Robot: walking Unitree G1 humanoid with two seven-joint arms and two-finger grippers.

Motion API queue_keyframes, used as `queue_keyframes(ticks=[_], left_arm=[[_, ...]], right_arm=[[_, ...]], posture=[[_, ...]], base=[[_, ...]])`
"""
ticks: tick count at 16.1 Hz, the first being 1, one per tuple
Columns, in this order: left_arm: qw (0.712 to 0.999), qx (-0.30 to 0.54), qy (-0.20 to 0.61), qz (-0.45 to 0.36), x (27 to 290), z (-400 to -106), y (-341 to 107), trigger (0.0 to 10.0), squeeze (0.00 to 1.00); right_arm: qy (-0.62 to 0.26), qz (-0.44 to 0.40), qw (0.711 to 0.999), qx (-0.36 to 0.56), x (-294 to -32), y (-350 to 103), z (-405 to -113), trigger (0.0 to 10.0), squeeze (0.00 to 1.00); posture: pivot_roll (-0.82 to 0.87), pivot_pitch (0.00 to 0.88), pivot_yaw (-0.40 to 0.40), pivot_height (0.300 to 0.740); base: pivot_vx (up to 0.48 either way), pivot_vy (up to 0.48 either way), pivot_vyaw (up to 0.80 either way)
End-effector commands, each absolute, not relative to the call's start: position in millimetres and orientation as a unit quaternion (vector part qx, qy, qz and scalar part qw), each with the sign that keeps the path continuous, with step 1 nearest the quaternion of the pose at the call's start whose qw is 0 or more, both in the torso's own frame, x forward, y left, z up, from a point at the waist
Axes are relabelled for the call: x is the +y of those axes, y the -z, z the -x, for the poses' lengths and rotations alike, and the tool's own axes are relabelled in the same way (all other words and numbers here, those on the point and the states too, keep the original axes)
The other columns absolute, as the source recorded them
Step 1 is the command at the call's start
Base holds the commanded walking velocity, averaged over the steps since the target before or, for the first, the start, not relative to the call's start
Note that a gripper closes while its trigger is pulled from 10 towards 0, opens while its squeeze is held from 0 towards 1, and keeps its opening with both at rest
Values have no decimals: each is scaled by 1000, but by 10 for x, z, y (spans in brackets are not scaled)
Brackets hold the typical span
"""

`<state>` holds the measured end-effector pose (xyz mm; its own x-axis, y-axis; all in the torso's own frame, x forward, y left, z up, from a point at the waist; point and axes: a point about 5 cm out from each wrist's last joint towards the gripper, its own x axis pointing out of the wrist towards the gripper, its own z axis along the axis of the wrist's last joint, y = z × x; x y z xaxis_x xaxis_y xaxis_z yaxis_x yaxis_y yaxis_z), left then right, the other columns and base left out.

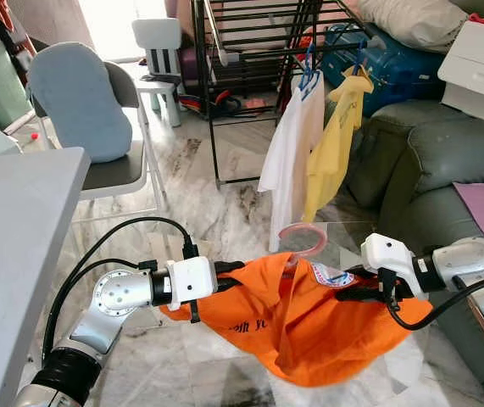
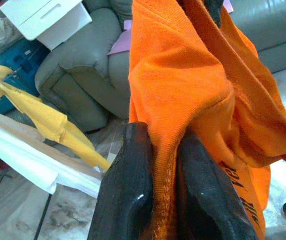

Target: Hang hanger

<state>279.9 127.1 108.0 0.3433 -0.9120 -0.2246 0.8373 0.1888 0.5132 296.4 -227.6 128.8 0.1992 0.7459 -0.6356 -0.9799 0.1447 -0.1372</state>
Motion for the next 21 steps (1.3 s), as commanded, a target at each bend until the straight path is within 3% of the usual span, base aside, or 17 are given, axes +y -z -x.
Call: queue_keyframes(ticks=[1, 9, 10, 11, 12, 17, 18, 19, 21], left_arm=[[776, -70, 556, -289, 1305, -2820, -1096, 0, 0], [781, -73, 540, -304, 1325, -2855, -1073, 0, 0], [795, -71, 506, -328, 1345, -2916, -1067, 1373, 0], [825, -43, 480, -295, 1369, -2980, -1042, 10000, 0], [835, -43, 476, -272, 1365, -2974, -1044, 10000, 1000], [826, -17, 498, -262, 1411, -2773, -855, 10000, 1000], [833, -18, 488, -258, 1422, -2777, -856, 10000, 1000], [867, -13, 436, -242, 1460, -2830, -825, 10000, 1000], [893, -3, 396, -216, 1483, -2841, -776, 10000, 1000]], right_arm=[[-604, 270, 719, 214, -2274, -1319, -2950, 0, 0], [-601, 259, 728, 205, -2217, -1286, -2954, 0, 0], [-590, 263, 736, 201, -2215, -1276, -2971, 0, 0], [-576, 265, 749, 193, -2202, -1260, -2997, 0, 0], [-566, 268, 757, 188, -2188, -1238, -3004, 0, 0], [-481, 300, 804, 181, -2178, -1058, -3052, 0, 0], [-464, 291, 816, 187, -2182, -1031, -3060, 0, 0], [-435, 272, 837, 189, -2147, -966, -3072, 0, 0], [-404, 265, 854, 192, -2124, -900, -3079, 0, 0]], posture=[[-174, 0, 31, 740], [-174, 0, 33, 740], [-174, 0, 33, 740], [-173, 0, 34, 740], [-173, 0, 34, 740], [-170, 0, 34, 740], [-170, 0, 35, 740], [-169, 0, 35, 740], [-170, 0, 32, 740]], base=[[0, 0, 0], [0, 0, 0], [0, 0, 0], [0, 0, 0], [0, 0, 0], [0, 0, 0], [0, 0, 0], [0, 0, 0], [0, 0, 0]])
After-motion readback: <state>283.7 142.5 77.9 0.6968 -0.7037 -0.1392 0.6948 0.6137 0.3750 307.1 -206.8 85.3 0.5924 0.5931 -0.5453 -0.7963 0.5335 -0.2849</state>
